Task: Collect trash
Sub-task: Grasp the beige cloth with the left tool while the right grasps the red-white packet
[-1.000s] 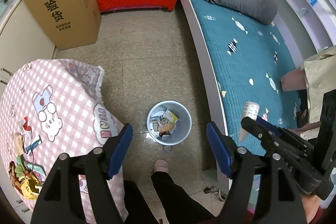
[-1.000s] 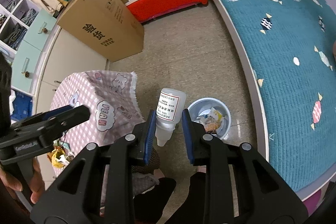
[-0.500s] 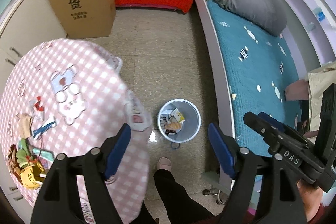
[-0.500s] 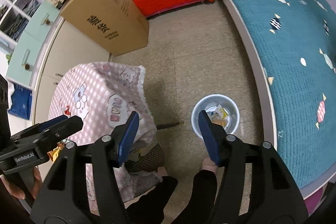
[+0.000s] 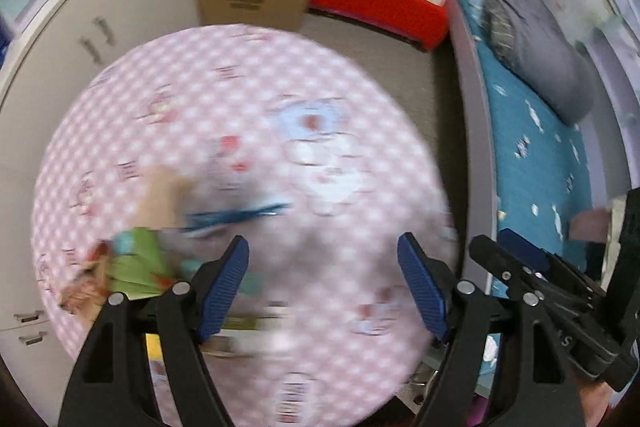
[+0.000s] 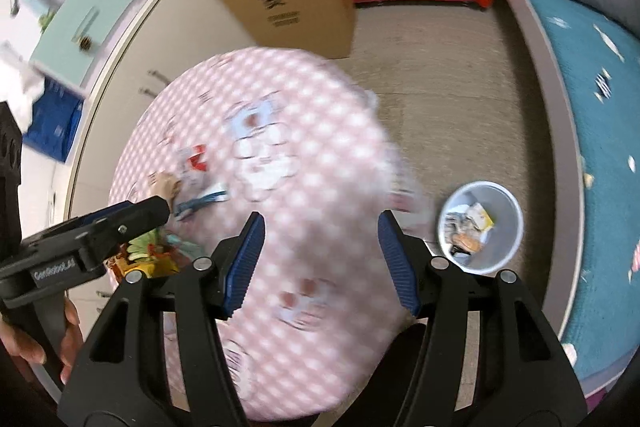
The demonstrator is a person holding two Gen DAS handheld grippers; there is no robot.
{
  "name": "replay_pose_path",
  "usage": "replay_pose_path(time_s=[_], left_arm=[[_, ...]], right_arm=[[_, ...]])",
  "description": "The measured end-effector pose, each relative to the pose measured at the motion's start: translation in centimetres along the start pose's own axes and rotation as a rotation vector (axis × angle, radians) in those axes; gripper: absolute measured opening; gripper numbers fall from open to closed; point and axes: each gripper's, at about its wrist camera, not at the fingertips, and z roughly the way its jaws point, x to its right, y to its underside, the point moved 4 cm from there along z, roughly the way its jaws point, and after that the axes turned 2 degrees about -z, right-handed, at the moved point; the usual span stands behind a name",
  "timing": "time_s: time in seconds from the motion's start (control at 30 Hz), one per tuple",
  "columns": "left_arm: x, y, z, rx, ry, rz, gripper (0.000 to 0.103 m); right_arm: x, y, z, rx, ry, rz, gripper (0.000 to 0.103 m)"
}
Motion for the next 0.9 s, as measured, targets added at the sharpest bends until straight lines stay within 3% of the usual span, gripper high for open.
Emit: replay_pose_path(time_s=[0.13,0.27,0.6,0.7,0.73,0.83,0.9], left_arm=[[-6.8,-0.8,0.9,-0.025,-0.040,-0.036,0.075],[-11.0,-1.2,2.7,-0.070,-0.066,-0.040,0.071],[-13.3,-1.8,7.3,-0.165,-0.043,0.020,0.057],[-13.1,-2.2,8.2,-0.168,-0.047,0.048,0.041],[-13.1,-2.3,8.4,-0.165,-0.054,0.061,0.019],[-13.8,-3.2,8.6,-0.165,-0.009,0.043,0.010],[-14.9,-3.8,7.6,-0.129,-0.008,0.019,0.010]], right_arm=[[-4.8,-0.7,2.9,-0.006,-0.002,-0.057,0.058],[-8.4,-1.2,5.8,-0.015,0.007,-0.086,0.058],[-12.4,-1.9,10.3,-0.064,0.044,-0.129,0.058],[-13.1,-2.3,11.0,-0.077,0.047,-0.152,0.058],[-13.3,-2.3,11.3,-0.082,0.047,-0.160,0.058],[-14.1,-2.7,12.3,-0.093,0.045,-0.179,0.058],[-14.8,-3.0,13.2,-0.104,0.042,-0.194,0.058]])
